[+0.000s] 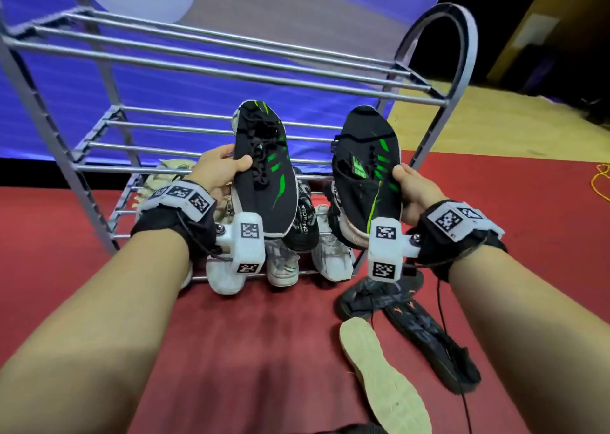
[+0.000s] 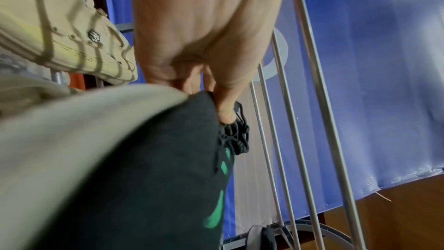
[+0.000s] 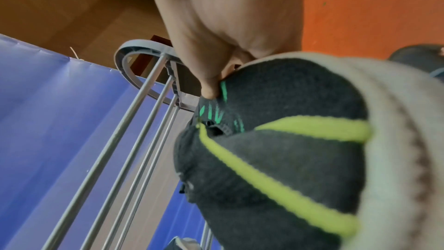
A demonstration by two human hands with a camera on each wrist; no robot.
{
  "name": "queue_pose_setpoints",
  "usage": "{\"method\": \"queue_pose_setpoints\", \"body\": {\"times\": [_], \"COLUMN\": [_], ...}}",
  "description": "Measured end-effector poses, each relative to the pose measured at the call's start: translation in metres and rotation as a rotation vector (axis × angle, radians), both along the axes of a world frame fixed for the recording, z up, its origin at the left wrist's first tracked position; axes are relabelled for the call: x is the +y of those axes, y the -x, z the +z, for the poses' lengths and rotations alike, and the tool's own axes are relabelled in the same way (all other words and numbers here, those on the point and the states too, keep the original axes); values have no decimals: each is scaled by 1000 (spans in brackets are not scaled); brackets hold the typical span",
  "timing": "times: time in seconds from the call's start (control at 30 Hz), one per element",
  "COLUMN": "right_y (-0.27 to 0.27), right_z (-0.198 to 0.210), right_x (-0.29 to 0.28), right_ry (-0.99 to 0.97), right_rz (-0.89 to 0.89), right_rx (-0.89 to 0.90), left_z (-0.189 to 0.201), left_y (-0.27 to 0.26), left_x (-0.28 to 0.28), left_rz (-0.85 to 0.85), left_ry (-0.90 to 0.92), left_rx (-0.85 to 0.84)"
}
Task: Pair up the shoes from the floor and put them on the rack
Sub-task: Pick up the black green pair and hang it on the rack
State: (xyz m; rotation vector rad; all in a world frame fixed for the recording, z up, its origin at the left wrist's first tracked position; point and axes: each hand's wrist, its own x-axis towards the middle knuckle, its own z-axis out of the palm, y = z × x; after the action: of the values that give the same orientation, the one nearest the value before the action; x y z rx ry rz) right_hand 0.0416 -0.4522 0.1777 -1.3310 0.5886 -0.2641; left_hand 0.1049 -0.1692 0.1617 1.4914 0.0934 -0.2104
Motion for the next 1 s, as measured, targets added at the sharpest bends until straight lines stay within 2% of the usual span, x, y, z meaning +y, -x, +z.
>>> {"method": "queue_pose_setpoints", "body": {"times": [0.17,0.3,0.4,0.47,0.63,0.73,0.83,0.9,1.0], "right_y": [-18,-25,-25,-23,-6,14,33,42,47], "right_z": [-19,-22,-25,-28,-32,-31,-29,-31,-35], "right_x": [-7,-5,-7,-12,-3,10,20,27,36], "right_ry": [-149,-120,-130,-144,-198,-97,1,23,21], "right_rz": [21,37,53,84,217,165,65,49,15], "right_rx": [-8,-12,63,98,-26,24,52,17,-66], "left_z": [-3,2,-2,-1,9,8,6,0,-6], "left_y": [-21,-27,-28,-29,-10,13,38,47,58], "left_x": [-10,-25,-29,-30,-47,-60,-60,-56,-51], "left_rz": [33,25,43,52,30,74,147,234,171], "left_ry": [13,-2,-111,-249,-562,-646,-639,-586,-239], "left_rx": [-20,-98,-137,-160,-175,-203,-279,-256,-61]}}
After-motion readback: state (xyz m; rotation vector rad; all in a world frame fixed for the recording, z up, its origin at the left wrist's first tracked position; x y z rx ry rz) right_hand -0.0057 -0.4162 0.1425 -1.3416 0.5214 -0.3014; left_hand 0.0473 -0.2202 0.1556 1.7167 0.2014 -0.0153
